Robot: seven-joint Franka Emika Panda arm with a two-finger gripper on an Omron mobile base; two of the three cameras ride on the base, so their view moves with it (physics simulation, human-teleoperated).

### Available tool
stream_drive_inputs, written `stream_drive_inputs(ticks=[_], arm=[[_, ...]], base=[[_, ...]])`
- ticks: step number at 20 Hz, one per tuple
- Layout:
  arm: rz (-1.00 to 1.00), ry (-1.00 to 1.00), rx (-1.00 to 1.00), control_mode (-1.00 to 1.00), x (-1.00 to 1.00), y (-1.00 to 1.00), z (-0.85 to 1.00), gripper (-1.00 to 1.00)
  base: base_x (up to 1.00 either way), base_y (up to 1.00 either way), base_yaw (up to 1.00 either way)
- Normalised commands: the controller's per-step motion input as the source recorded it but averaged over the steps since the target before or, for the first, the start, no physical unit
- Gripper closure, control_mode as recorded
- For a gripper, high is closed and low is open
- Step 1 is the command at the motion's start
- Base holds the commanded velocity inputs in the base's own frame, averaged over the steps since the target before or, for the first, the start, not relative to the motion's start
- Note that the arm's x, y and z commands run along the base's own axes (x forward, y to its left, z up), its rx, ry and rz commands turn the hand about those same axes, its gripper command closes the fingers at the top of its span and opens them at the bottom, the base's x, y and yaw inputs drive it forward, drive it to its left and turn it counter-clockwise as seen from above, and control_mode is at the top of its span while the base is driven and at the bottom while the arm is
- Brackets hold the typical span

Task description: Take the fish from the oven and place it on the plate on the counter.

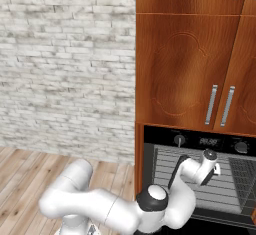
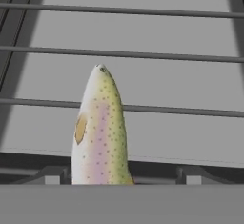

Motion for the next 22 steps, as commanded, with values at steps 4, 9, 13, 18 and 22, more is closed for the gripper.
stream_drive_inputs(ticks=[4,9,13,18,22], arm=[[0.00,0.00,0.05,-1.00,0.00,0.00,-0.23,1.00],[0.00,0.00,0.03,-1.00,0.00,0.00,-0.16,1.00],[0.00,0.01,0.02,-1.00,0.00,0.00,-0.11,1.00],[0.00,0.01,0.01,-1.00,-0.20,-0.08,-0.04,1.00],[0.00,-0.17,0.06,-1.00,-0.65,-0.04,0.17,1.00]], base=[[0.00,0.00,0.00],[0.00,0.00,0.00],[0.00,0.00,0.00],[0.00,0.00,0.00],[0.00,0.00,0.00]])
